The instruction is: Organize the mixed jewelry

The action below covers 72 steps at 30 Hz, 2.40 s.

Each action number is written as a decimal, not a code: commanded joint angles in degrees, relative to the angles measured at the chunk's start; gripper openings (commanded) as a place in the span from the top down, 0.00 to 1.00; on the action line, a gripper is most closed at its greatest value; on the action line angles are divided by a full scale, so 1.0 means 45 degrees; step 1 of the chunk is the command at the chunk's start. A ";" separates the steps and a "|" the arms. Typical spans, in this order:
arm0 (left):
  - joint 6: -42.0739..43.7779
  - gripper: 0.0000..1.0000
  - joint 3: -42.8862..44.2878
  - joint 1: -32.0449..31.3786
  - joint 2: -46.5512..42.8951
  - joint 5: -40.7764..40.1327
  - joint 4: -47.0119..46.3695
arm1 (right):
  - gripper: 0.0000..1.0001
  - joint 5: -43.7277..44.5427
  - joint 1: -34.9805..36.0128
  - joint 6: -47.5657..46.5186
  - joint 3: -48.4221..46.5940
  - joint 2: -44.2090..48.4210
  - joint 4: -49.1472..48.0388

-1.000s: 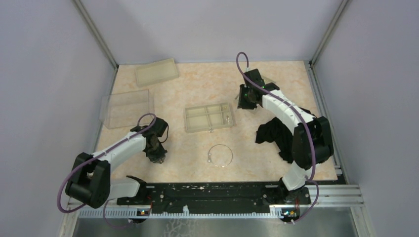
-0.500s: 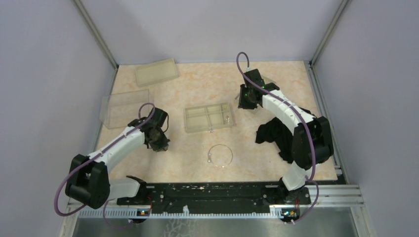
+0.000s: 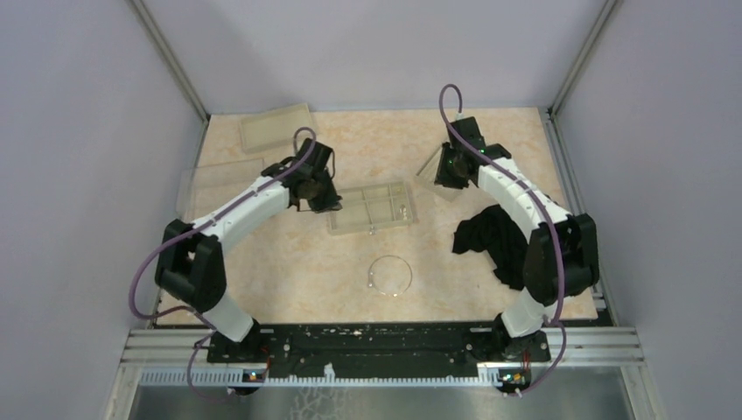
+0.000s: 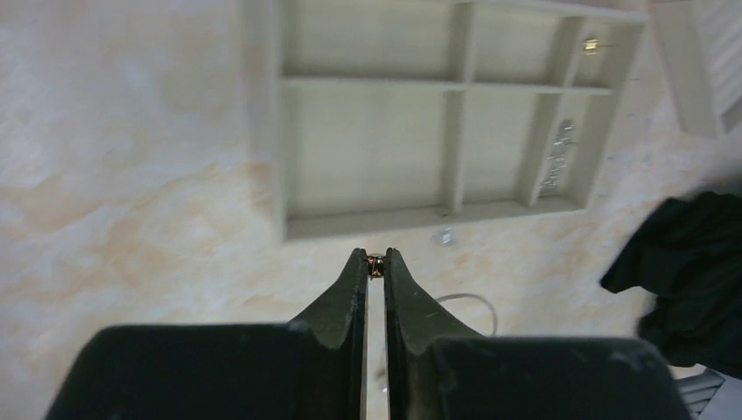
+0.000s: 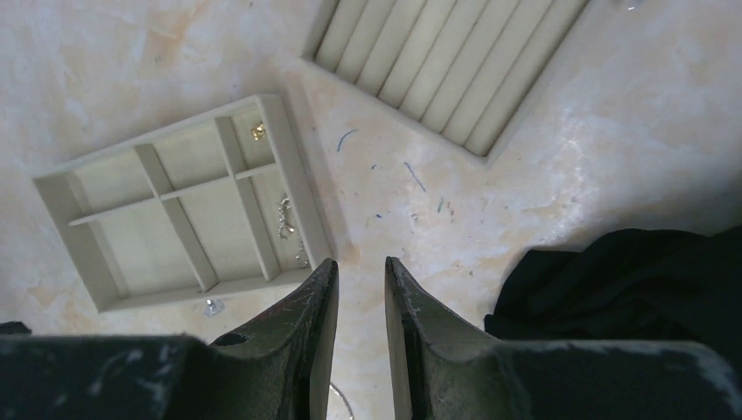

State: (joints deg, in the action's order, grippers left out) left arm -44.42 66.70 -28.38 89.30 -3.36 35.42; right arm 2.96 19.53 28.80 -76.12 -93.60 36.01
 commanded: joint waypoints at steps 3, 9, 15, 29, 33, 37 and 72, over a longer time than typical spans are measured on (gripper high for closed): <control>0.1389 0.92 0.4053 -0.1315 0.3158 0.0676 -0.0859 | 0.73 0.0512 -0.0538 0.0188 0.0525 0.1661 0.0054; 0.2030 0.91 0.7233 -0.1984 0.5945 0.1096 -0.0901 | 0.73 0.0814 -0.0892 0.0183 0.0966 0.2363 0.0568; 0.2128 0.91 0.8785 -0.2017 0.7551 0.1315 -0.1189 | 0.73 0.1095 -0.0936 0.0122 0.1011 0.2608 0.0960; 0.2187 0.72 0.9935 -0.2092 0.9093 0.1733 -0.1515 | 0.73 0.1040 -0.0961 0.0015 0.0719 0.2210 0.1027; 0.2177 0.61 1.0066 -0.2092 0.9101 0.1787 -0.1407 | 0.73 0.1047 -0.0960 -0.0065 0.0620 0.2132 0.1033; 0.2290 0.62 1.0080 -0.2092 0.8491 0.1575 -0.1273 | 0.73 0.0964 -0.0966 -0.0045 0.0645 0.2105 0.0954; 0.3369 0.47 -0.2320 -0.4908 -0.1363 0.1129 0.0324 | 0.63 0.0756 0.2353 0.1460 0.4320 0.2989 -0.0189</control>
State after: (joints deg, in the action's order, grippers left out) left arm -27.62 57.01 -46.63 81.36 3.49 37.45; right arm 4.38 33.89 31.99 -54.78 -84.14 37.39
